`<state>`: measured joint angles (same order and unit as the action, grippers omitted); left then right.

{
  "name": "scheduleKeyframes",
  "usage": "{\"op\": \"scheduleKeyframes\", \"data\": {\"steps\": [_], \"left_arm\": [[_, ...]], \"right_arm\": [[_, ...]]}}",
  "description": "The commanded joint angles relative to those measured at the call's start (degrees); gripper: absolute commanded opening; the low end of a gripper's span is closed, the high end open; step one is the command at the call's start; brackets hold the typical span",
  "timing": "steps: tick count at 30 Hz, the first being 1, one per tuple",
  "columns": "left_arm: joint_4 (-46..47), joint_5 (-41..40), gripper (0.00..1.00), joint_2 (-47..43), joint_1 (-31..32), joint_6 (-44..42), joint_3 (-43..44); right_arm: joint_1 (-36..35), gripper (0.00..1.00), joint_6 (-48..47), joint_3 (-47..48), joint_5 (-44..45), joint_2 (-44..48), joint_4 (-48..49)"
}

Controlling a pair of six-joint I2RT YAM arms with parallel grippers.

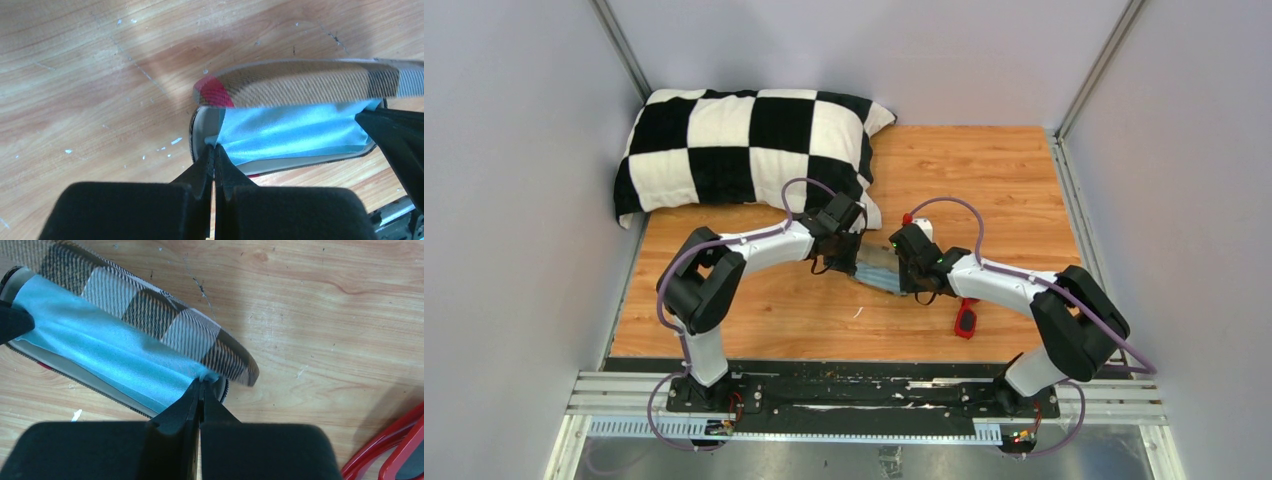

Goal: Organize the sunglasses
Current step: Place the glasses cleaning cloth in the sunglasses case.

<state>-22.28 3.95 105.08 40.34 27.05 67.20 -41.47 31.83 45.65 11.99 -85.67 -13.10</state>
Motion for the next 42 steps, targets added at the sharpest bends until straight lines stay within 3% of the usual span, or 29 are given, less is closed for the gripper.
{"op": "scheduleKeyframes", "data": {"steps": [1,13,17,21,42], "left_arm": [[0.2,-3.9,0.00,-3.1,0.0,0.5,-2.2],[-0.6,-3.0,0.00,-1.3,0.0,1.1,-2.3],[-1.4,-3.9,0.24,-1.7,0.0,1.2,-2.3],[-1.2,-5.9,0.33,-2.1,0.0,1.4,-2.7],[2.1,-6.2,0.35,-5.8,0.0,3.1,-7.3]], "right_arm": [[0.3,0.00,-0.8,-0.4,1.1,-0.2,-2.3],[0.1,0.00,-0.9,0.4,0.6,-0.8,-2.3],[0.0,0.06,-0.8,0.2,1.0,-1.0,-2.5],[-0.4,0.08,-0.8,0.3,1.5,-1.1,-2.5],[-2.2,0.31,-0.8,2.0,2.7,5.4,-7.8]]}}
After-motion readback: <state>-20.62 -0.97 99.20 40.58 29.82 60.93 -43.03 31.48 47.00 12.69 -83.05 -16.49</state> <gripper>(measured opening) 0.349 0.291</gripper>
